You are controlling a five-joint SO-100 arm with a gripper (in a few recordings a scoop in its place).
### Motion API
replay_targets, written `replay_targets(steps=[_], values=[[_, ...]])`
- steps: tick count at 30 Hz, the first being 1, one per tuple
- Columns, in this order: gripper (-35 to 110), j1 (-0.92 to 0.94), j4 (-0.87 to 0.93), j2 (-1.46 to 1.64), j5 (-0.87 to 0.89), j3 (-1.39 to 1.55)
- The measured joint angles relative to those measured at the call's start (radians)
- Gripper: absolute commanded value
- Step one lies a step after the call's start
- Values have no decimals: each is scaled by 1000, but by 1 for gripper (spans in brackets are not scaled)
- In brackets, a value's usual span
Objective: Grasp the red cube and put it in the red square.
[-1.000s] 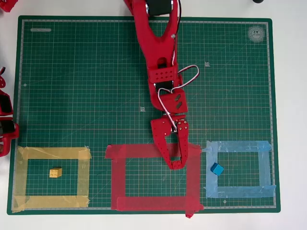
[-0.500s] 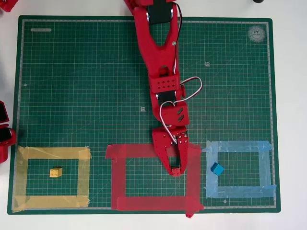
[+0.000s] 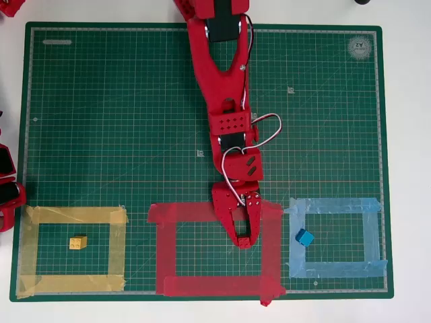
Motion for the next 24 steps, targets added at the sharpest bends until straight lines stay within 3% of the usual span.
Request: replay_targets(steps=[24], values=[[3,-29,0,0,18,-2]])
